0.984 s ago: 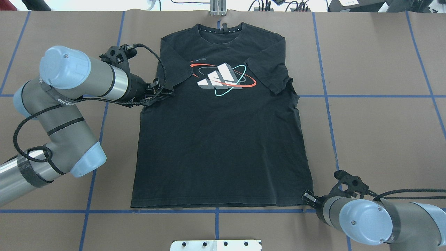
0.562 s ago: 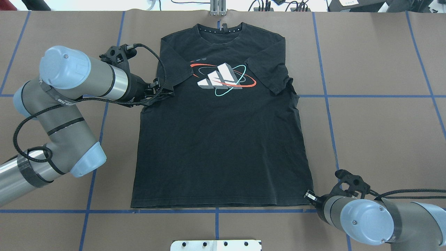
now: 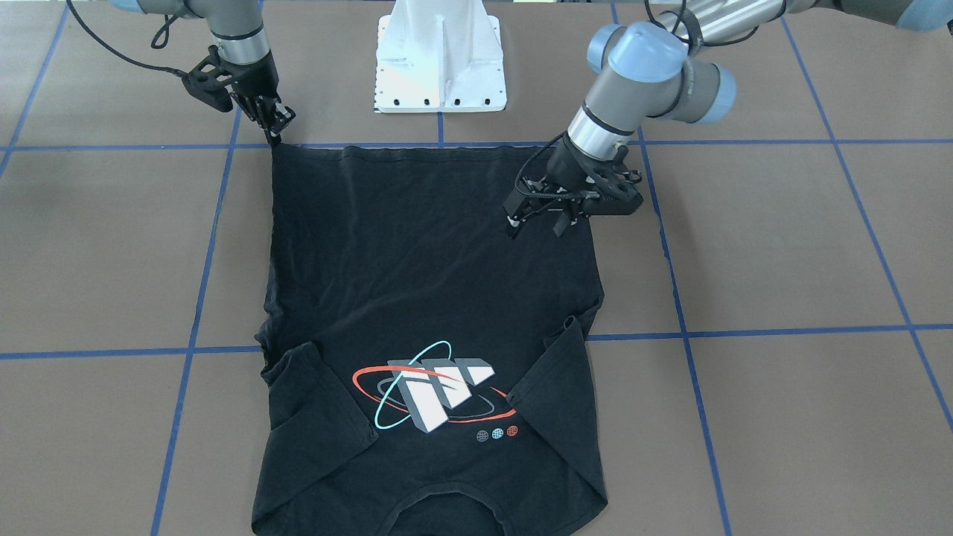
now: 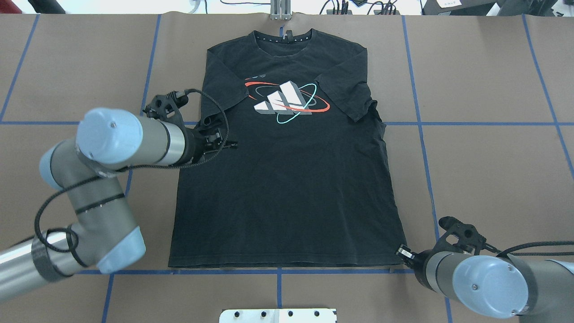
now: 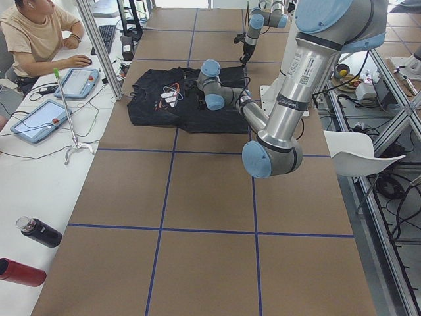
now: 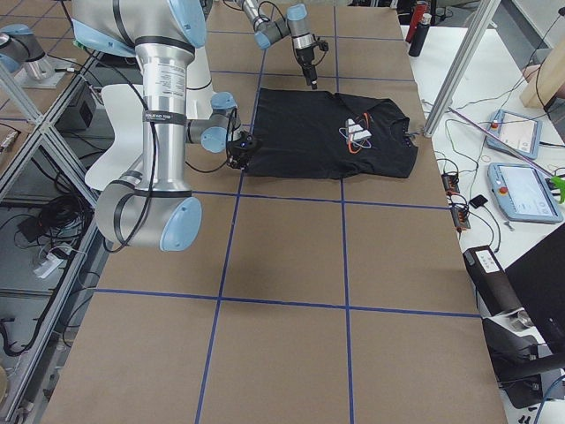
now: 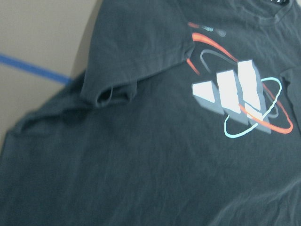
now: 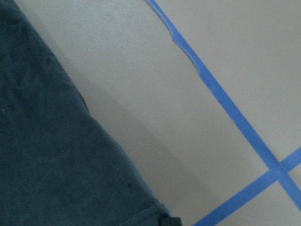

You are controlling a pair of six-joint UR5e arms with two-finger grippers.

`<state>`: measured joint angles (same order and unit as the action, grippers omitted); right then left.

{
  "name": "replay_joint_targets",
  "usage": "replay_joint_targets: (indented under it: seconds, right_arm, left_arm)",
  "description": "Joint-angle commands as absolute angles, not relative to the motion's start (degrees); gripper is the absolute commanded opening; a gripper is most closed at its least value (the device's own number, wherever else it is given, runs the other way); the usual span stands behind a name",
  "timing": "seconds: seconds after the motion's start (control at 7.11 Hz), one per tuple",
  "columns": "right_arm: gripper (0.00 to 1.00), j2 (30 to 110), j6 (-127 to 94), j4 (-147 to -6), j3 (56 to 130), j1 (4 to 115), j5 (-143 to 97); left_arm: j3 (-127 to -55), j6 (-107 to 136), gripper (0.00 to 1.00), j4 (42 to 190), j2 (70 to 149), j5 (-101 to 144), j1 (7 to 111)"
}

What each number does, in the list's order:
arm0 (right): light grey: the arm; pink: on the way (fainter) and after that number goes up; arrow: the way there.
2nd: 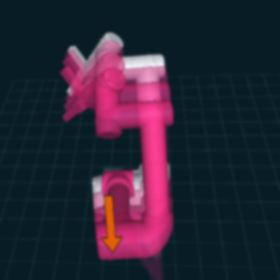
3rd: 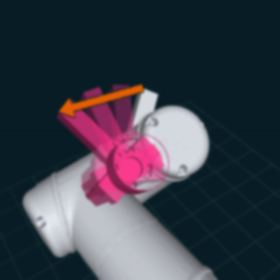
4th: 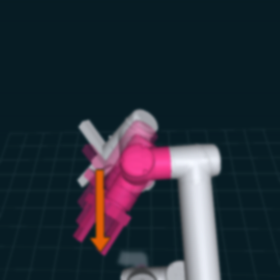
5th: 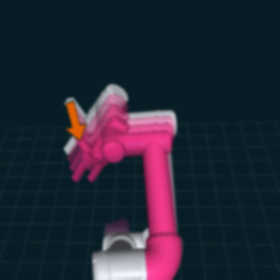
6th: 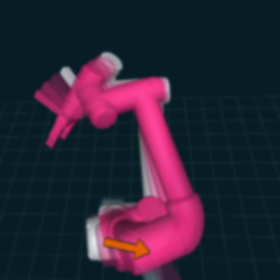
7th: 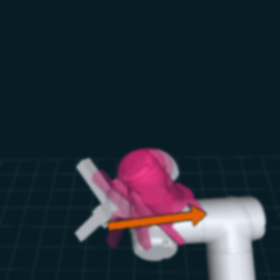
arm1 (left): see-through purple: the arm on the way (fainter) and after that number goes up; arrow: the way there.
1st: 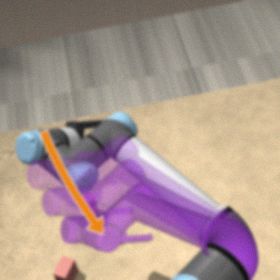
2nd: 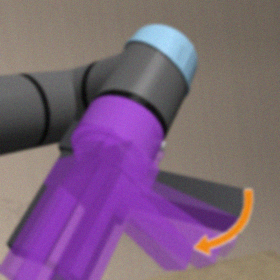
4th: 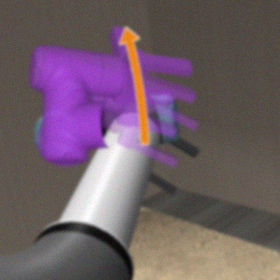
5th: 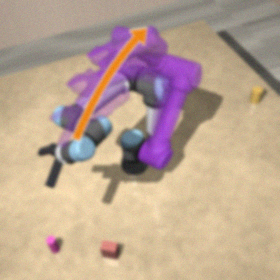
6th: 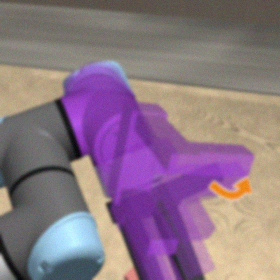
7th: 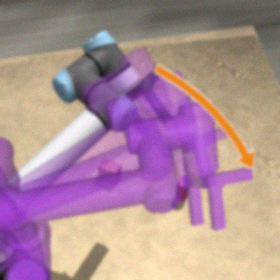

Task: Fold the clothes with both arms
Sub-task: 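Move the left gripper to the other hem corner nearest the robot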

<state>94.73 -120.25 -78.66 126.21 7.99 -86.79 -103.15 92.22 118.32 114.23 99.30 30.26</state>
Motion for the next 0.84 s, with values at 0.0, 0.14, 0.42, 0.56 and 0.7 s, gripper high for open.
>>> replay_joint_targets:
  seconds: [0.0,0.14,0.42,0.56,0.7]
  right_arm:
    - [0.0,95.89,-120.23,-78.66,127.7,8.52,-87.63]
    - [0.0,95.89,-120.15,-78.66,127.71,8.79,-87.63]
    - [0.0,95.8,-120.23,-78.66,127.62,8.79,-87.71]
    - [0.0,95.8,-120.23,-78.58,127.36,8.62,-87.8]
    - [0.0,95.54,-120.23,-78.57,127.53,8.61,-87.8]
  left_arm:
    - [-111.93,93.43,1.0,103.78,111.99,90.13,22.63]
    - [-114.84,93.51,0.99,103.54,106.32,87.65,19.89]
    - [-117.42,93.52,0.99,103.54,99.35,87.54,18.82]
    - [-118.03,93.95,0.94,103.36,98.45,88.24,18.55]
    - [-118.04,97.61,0.79,103.45,98.35,88.16,15.85]
